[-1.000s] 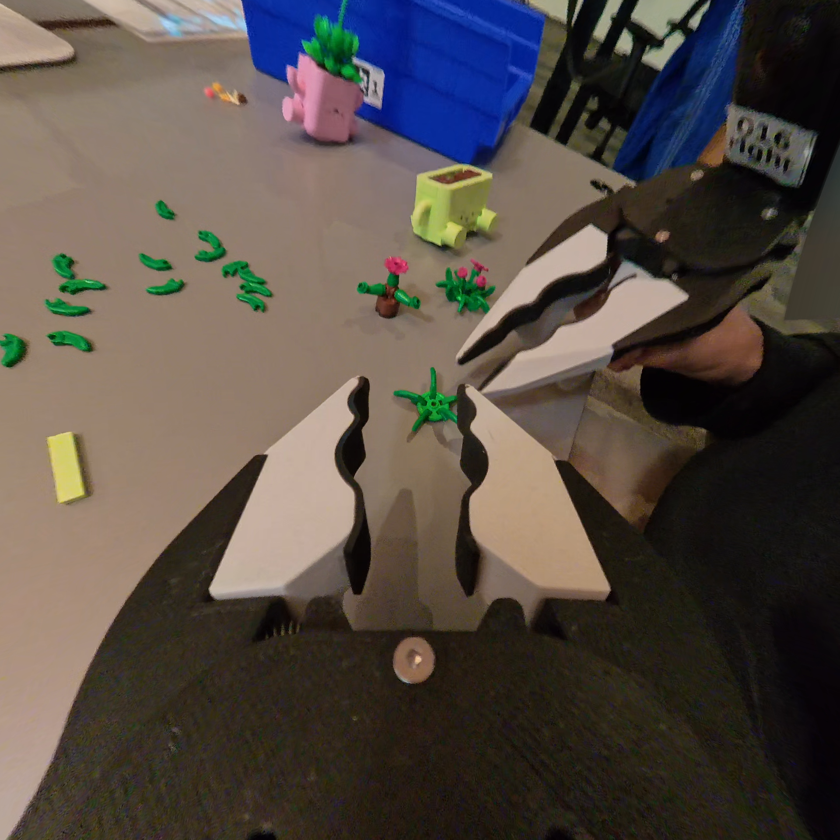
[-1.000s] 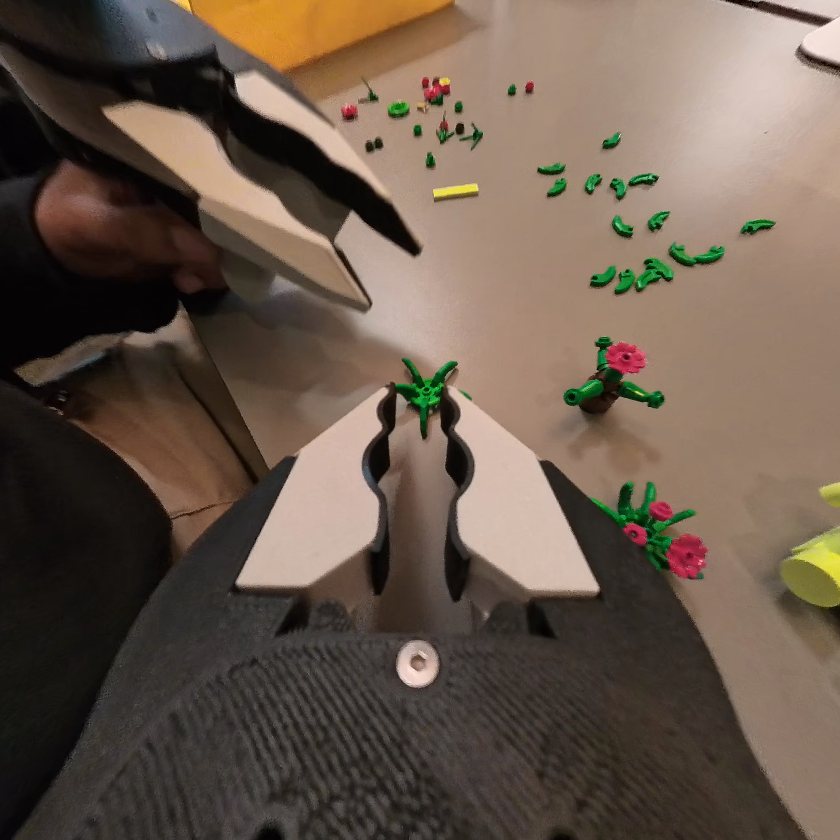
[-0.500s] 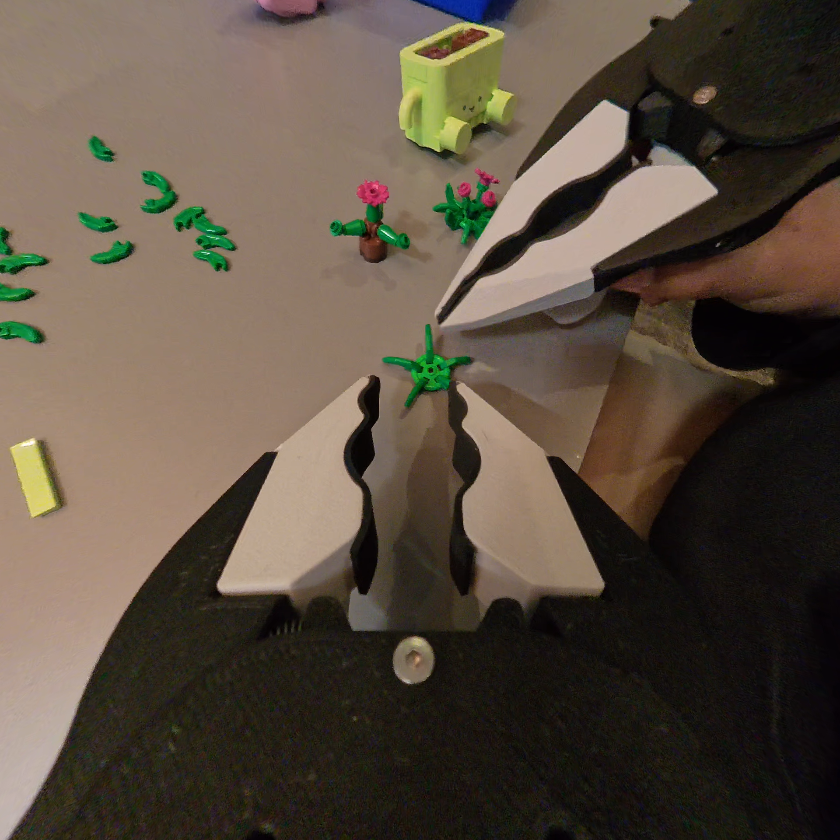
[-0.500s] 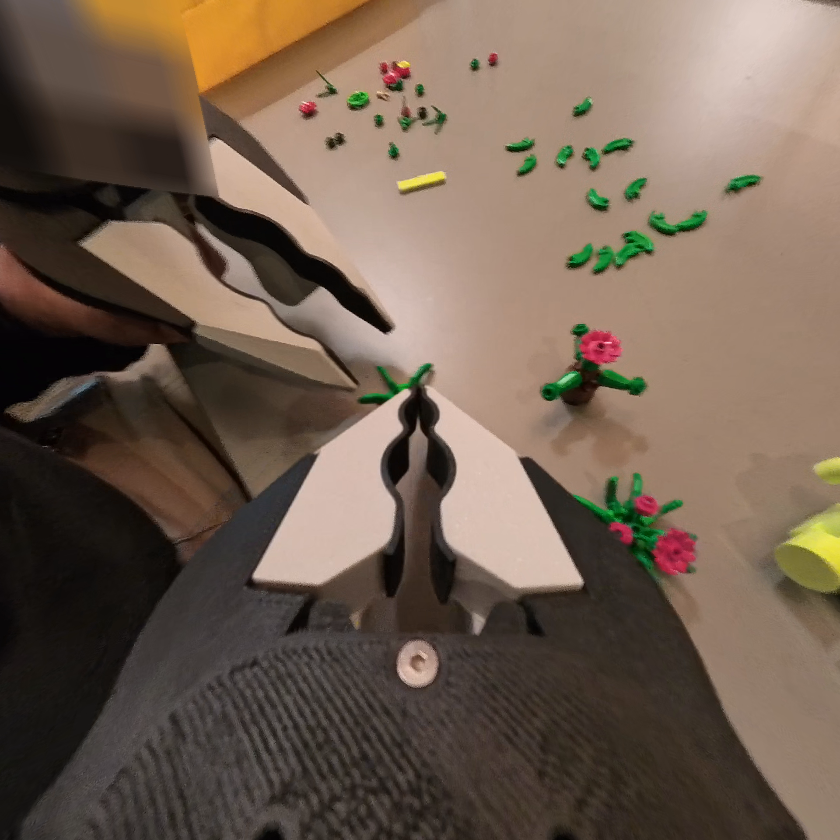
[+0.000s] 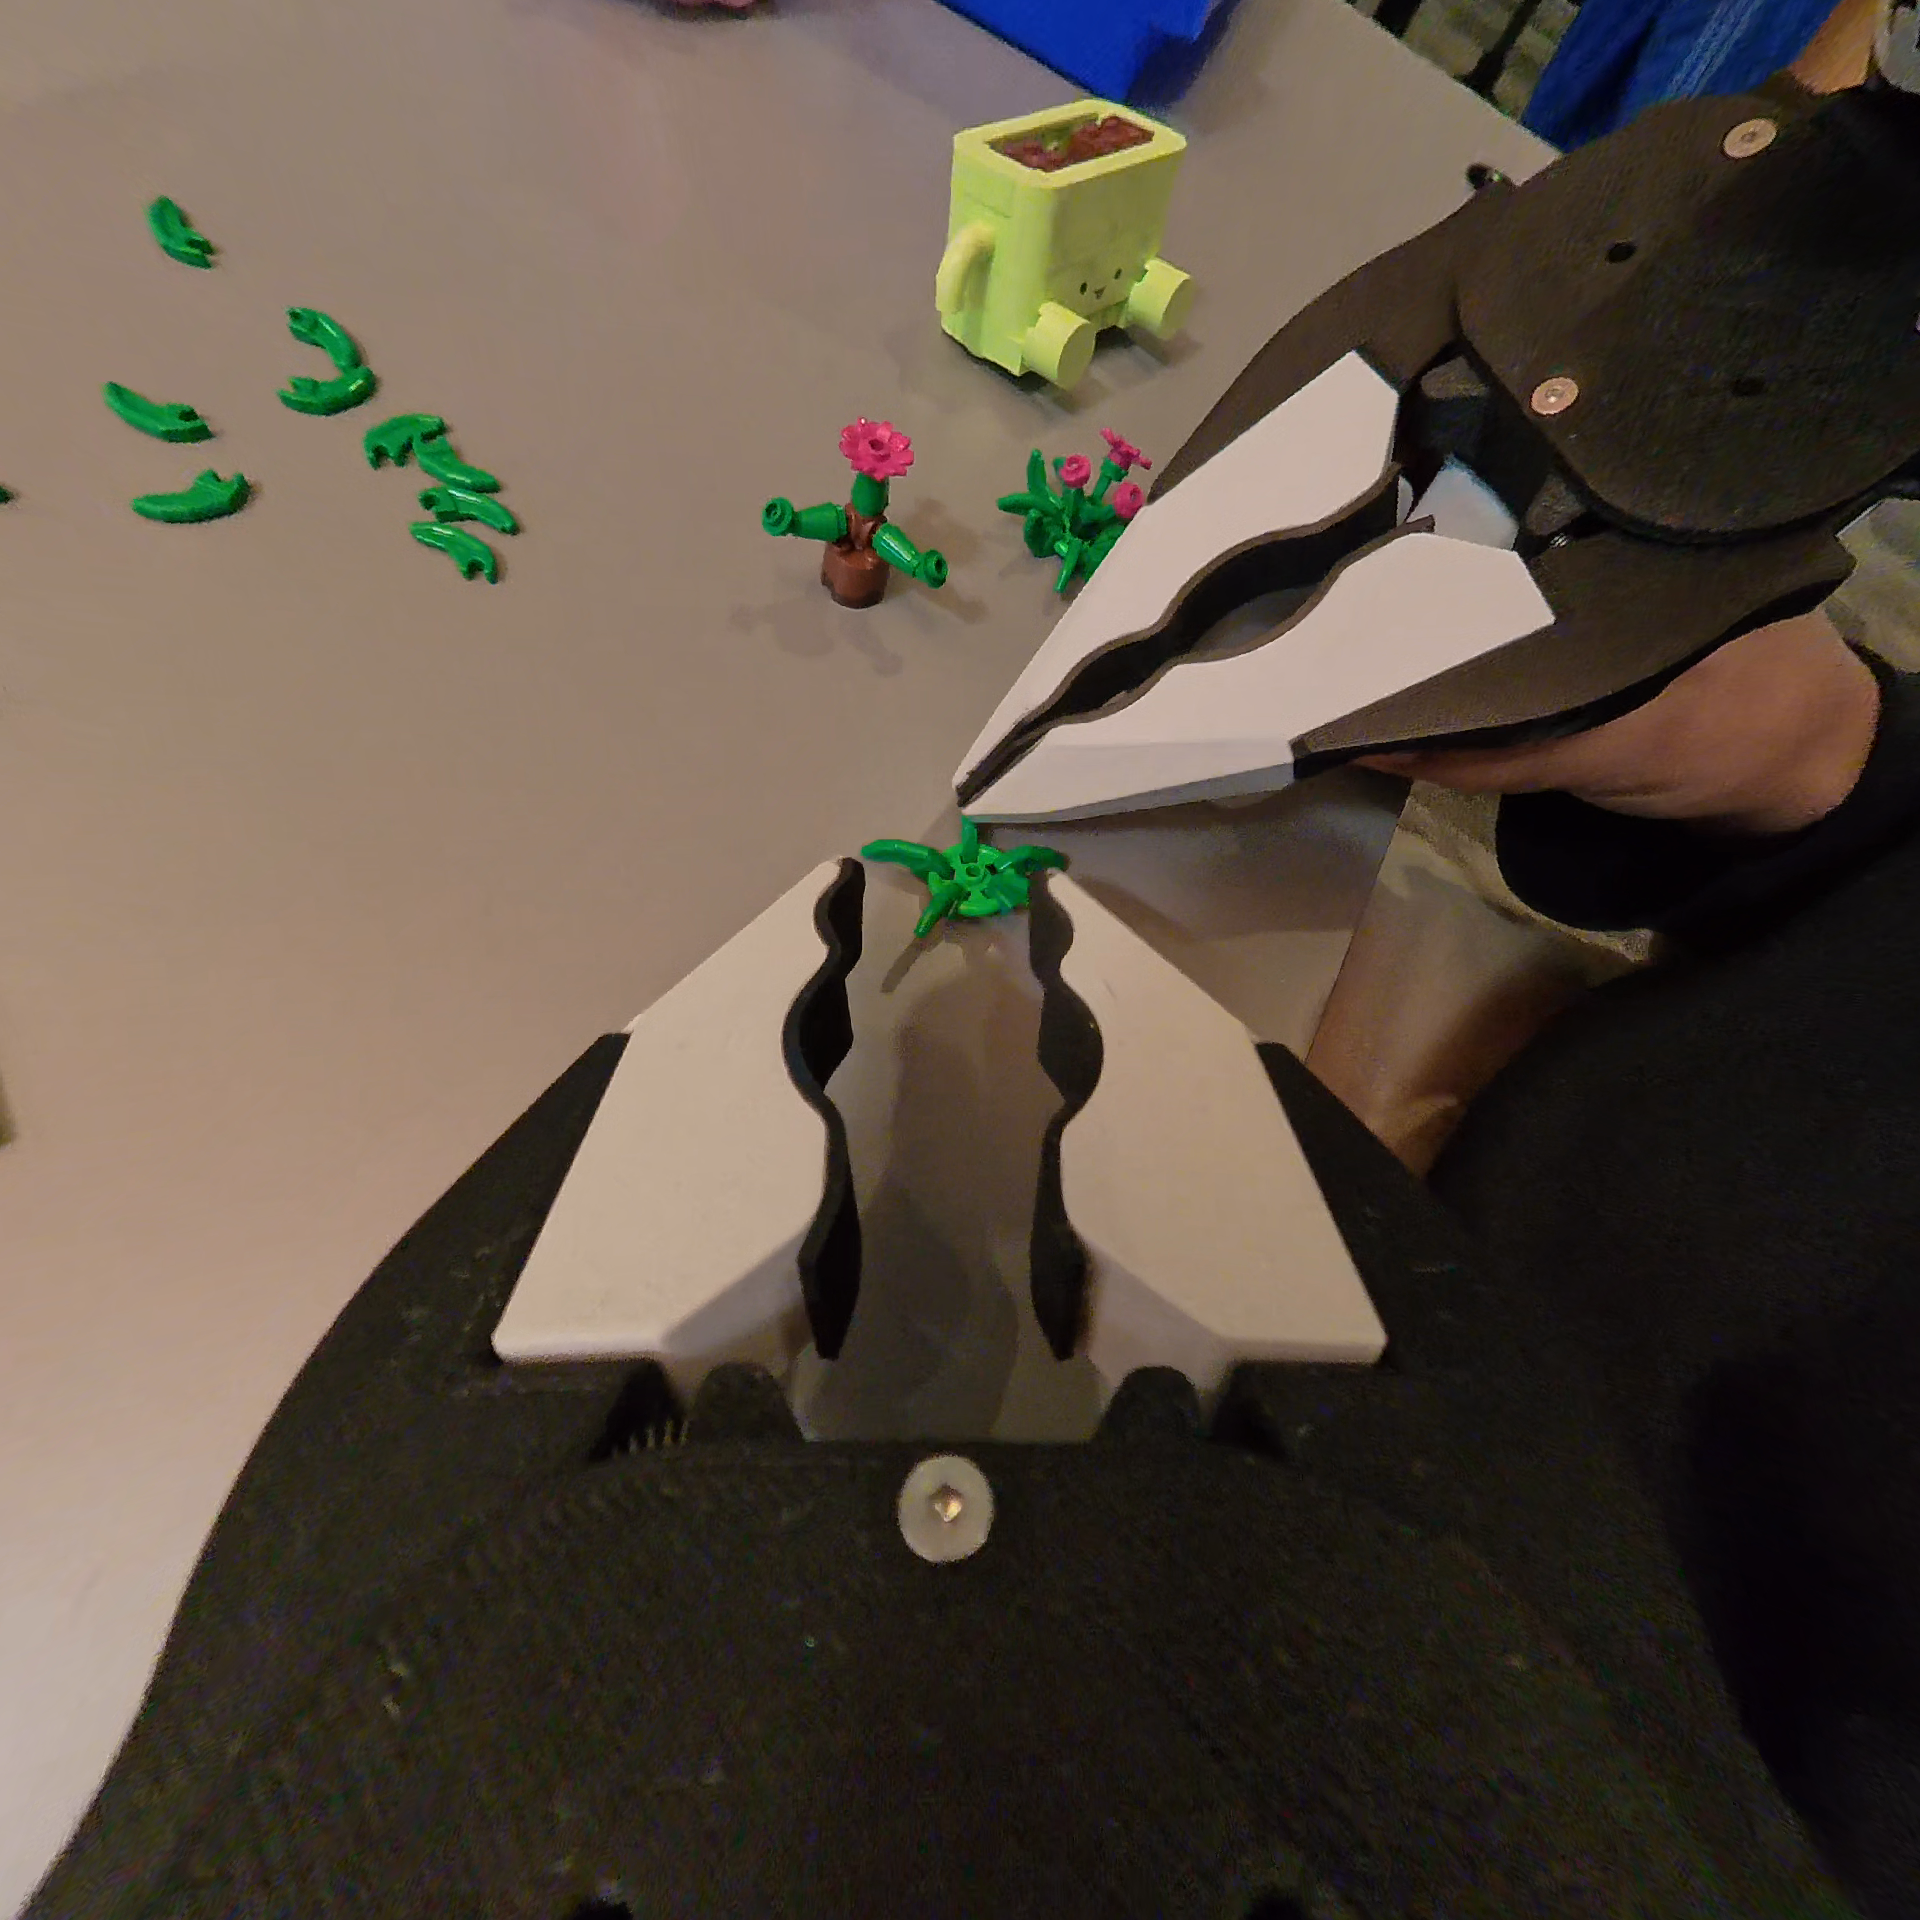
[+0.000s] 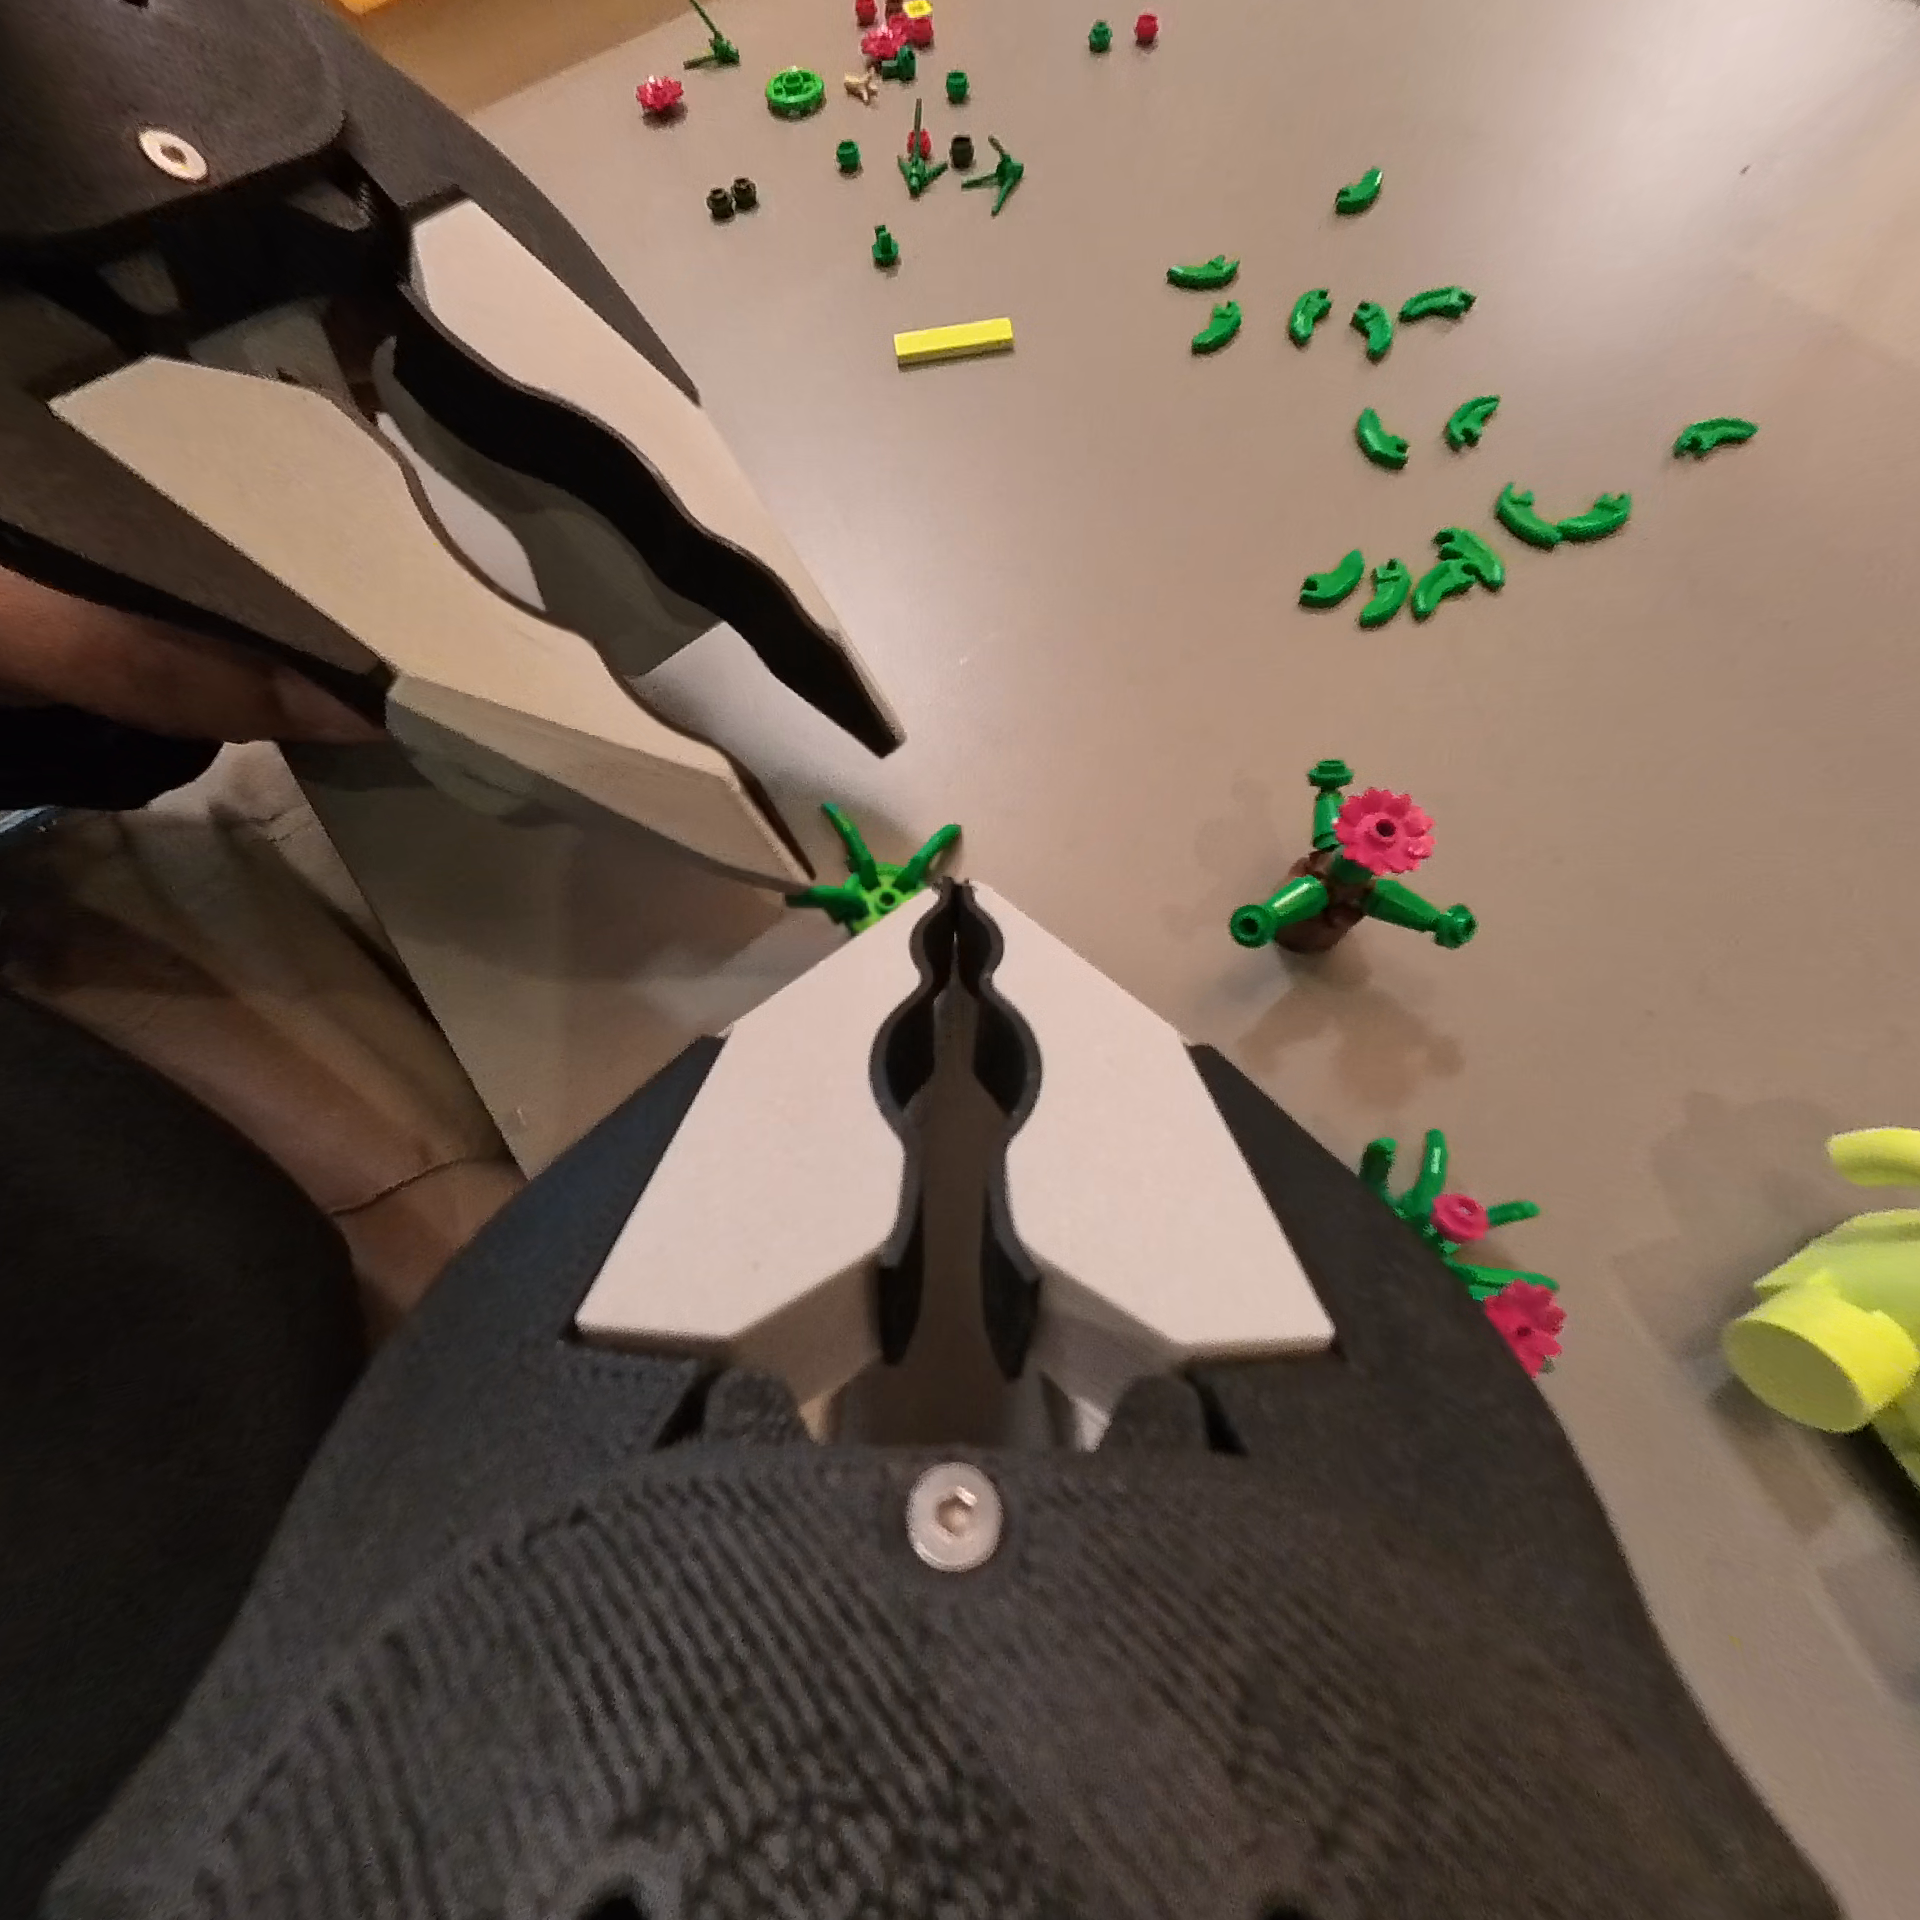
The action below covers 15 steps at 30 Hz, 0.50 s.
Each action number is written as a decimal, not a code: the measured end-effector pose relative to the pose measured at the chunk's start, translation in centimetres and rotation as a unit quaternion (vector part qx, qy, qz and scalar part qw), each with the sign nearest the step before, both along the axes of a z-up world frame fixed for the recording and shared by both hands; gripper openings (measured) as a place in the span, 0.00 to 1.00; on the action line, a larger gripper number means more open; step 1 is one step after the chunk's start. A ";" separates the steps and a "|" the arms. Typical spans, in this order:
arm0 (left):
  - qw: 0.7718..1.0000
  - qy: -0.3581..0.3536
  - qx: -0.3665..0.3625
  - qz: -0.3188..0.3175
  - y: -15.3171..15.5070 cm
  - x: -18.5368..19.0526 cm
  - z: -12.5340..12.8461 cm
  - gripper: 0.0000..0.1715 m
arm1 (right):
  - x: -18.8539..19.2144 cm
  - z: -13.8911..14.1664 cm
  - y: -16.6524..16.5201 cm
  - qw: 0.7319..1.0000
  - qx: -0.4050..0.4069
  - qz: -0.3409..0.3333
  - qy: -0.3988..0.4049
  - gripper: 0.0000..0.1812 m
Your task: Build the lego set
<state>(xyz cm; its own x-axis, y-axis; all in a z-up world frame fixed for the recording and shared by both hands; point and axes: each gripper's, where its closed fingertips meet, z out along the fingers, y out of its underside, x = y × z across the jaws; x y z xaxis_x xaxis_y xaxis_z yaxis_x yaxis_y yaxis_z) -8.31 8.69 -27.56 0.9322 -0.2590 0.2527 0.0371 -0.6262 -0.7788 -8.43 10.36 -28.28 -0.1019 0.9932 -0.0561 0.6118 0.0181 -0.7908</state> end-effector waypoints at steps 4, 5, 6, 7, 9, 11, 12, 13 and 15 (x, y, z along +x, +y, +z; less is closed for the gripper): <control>1.000 0.006 -0.009 -0.006 0.0 0.2 -0.3 0.20 | 0.0 0.0 0.0 1.000 -0.003 0.000 0.000 0.00; 1.000 0.010 -0.010 -0.007 0.0 0.3 -0.3 0.20 | 0.0 0.0 0.0 1.000 -0.006 0.000 0.000 0.00; 1.000 0.013 -0.010 -0.008 0.0 0.3 -0.4 0.20 | 0.0 0.0 0.0 1.000 -0.007 0.000 0.001 0.00; 1.000 0.016 -0.010 -0.008 0.0 0.3 -0.4 0.20 | 0.0 0.0 0.0 1.000 -0.008 0.000 0.001 0.00; 1.000 0.020 -0.011 -0.009 0.0 0.3 -0.5 0.21 | 0.0 0.0 0.0 1.000 -0.009 0.000 0.001 0.00; 1.000 0.021 -0.014 -0.010 0.0 0.4 -0.6 0.21 | 0.0 0.0 0.0 1.000 -0.010 -0.001 0.000 0.00; 1.000 0.023 -0.015 -0.010 0.0 0.4 -0.6 0.21 | 0.0 0.0 0.0 1.000 -0.011 -0.001 -0.001 0.00; 0.999 0.026 -0.017 -0.011 0.0 0.4 -0.7 0.21 | 0.0 -0.1 0.0 1.000 -0.013 -0.001 -0.003 0.00; 0.999 0.034 -0.019 -0.013 0.0 0.5 -0.8 0.21 | 0.0 -0.1 0.1 1.000 -0.014 -0.002 -0.003 0.00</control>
